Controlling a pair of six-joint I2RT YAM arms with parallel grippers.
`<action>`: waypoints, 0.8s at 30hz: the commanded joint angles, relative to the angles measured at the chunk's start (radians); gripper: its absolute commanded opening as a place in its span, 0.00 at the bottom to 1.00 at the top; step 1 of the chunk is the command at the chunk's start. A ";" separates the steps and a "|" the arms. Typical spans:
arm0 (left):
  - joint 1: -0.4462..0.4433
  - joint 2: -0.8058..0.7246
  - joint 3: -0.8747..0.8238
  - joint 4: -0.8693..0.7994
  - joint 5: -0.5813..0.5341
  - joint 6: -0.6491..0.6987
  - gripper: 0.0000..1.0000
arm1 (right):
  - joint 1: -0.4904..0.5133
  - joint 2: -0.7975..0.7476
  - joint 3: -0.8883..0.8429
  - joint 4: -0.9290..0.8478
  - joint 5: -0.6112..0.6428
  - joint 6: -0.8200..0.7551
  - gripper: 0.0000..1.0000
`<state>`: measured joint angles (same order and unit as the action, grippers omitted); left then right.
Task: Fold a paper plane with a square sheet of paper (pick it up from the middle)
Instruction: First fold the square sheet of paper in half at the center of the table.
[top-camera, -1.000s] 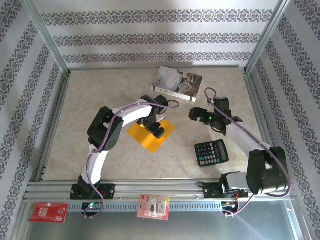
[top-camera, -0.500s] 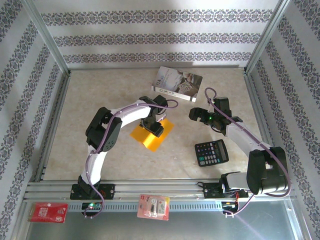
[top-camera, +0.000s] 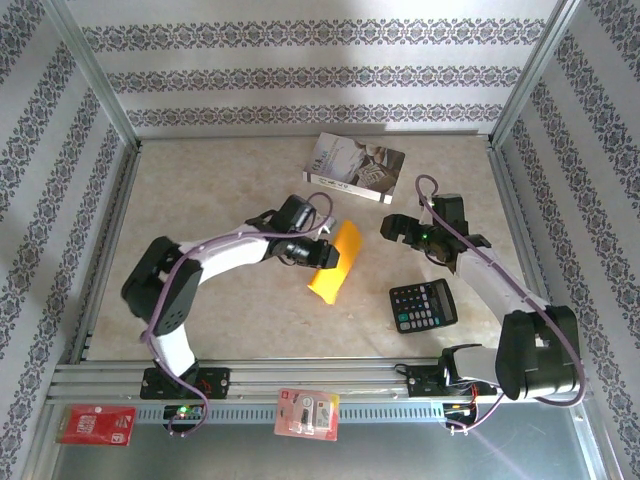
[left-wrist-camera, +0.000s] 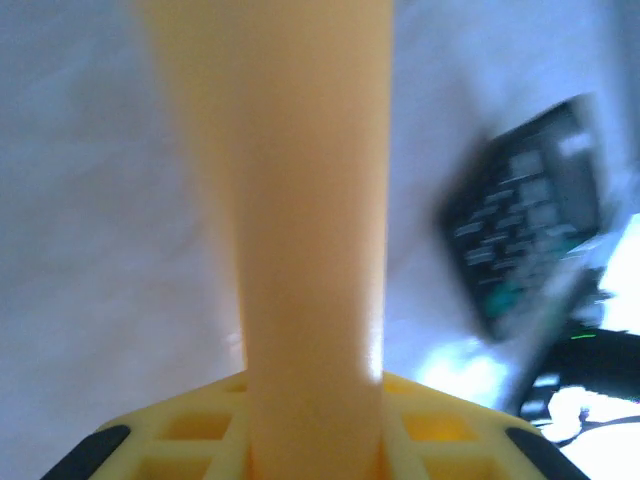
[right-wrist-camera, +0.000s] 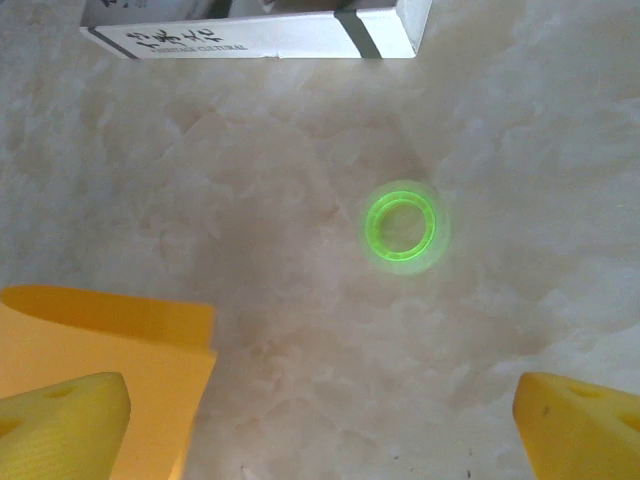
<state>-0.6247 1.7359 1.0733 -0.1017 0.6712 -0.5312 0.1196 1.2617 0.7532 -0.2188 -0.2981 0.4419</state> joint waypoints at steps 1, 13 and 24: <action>0.065 -0.038 -0.175 0.653 0.169 -0.468 0.26 | -0.008 -0.046 0.051 -0.070 -0.044 -0.020 0.98; 0.076 -0.031 -0.364 0.543 -0.041 -0.442 0.27 | 0.155 0.079 0.067 -0.013 -0.142 0.035 0.93; 0.060 -0.018 -0.365 0.346 -0.181 -0.302 0.30 | 0.320 0.283 0.047 0.272 -0.174 0.228 0.56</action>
<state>-0.5507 1.7103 0.7067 0.3244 0.5587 -0.9012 0.4133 1.5127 0.8028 -0.0631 -0.4545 0.5980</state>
